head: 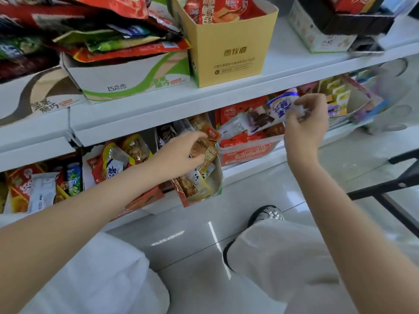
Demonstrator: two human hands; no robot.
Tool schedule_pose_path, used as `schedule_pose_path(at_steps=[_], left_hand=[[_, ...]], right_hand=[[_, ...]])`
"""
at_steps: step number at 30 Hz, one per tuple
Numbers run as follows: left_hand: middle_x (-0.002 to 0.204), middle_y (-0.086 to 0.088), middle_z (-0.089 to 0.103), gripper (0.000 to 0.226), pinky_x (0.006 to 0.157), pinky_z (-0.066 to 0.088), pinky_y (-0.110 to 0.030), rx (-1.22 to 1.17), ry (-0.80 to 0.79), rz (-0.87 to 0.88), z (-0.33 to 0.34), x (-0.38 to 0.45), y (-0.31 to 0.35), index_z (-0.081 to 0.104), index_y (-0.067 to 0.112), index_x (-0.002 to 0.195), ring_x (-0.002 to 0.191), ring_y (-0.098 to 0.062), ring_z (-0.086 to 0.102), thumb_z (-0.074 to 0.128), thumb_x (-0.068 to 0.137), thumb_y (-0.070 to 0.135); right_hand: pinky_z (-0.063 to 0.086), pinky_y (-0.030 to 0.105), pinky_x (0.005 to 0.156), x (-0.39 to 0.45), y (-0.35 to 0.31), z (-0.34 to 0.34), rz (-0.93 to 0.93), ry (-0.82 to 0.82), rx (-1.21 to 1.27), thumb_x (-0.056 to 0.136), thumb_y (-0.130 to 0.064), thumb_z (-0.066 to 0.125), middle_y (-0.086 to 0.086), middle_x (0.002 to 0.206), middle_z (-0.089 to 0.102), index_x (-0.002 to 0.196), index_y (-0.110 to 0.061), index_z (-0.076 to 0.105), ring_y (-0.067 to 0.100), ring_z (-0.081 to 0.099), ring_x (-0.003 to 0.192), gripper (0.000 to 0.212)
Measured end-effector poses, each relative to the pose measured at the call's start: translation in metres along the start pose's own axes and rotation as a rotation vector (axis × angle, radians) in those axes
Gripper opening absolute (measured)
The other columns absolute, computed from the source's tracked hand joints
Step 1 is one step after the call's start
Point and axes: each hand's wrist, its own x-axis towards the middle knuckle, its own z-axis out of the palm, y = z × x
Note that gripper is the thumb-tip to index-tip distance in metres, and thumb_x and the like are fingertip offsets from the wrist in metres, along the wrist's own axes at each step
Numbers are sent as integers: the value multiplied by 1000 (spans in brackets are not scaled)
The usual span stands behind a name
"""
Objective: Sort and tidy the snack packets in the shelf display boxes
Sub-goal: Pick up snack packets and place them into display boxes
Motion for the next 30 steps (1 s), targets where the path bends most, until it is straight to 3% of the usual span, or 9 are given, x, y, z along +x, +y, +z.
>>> schedule_pose_path(at_steps=[4,8,13,16,19,21,24,28,30], left_hand=[[126,9,50,57,99,36,-23,-398,-45,-74,-3,7,17,38,20,135,115,-5,48,62,85,30],[88,0,71,13,70,54,-15,-616,-92,-205,-10,2,9,65,16,97,70,0,67,57,89,9],[104,3,70,23,83,55,-25,-882,-232,-353,-15,-10,-15,60,21,110,93,-9,67,51,92,31],[92,2,70,21,65,55,-17,-812,-176,-357,-10,-12,-24,61,19,108,75,-4,66,60,87,15],[82,1,67,15,49,48,-11,-684,-16,-398,-10,-9,-37,63,20,96,61,-1,61,62,85,10],[84,-4,65,11,49,46,-12,-611,35,-400,-11,-9,-44,63,16,95,64,-6,58,63,85,11],[84,-6,65,10,48,45,-12,-596,12,-395,-8,-13,-47,61,15,91,65,-7,56,61,85,7],[94,-9,66,12,47,45,-11,-575,10,-381,-5,-14,-45,60,17,93,68,-8,57,60,86,7],[99,-10,66,15,47,46,-11,-564,18,-380,-5,-13,-46,59,15,99,69,-8,58,60,86,8]], right_hand=[[47,36,70,-34,-15,-5,5,-353,221,81,2,46,-11,81,50,81,-23,47,17,51,76,26],[52,44,70,-54,-13,12,48,-678,197,84,4,54,-3,87,57,79,-28,50,32,60,84,33],[53,48,73,-29,-14,36,123,-718,217,84,3,58,7,88,58,77,-22,52,30,62,74,26],[51,42,71,-46,-16,53,116,-876,245,85,4,56,1,86,57,78,-21,54,23,57,71,26],[49,30,79,-29,-3,53,-6,-865,17,89,-5,55,-4,86,64,82,-20,60,12,60,81,17],[45,31,87,1,14,56,-96,-786,-382,91,-9,52,7,103,66,100,-11,64,23,61,98,15],[43,35,84,26,40,75,-22,-896,-829,89,-13,54,22,121,58,123,-4,54,38,54,108,35],[41,41,96,30,59,104,106,-947,-896,81,-28,67,21,133,44,134,-4,37,39,47,118,66],[44,41,94,30,63,108,96,-916,-927,79,-27,68,21,128,49,129,-2,44,39,49,114,60]])
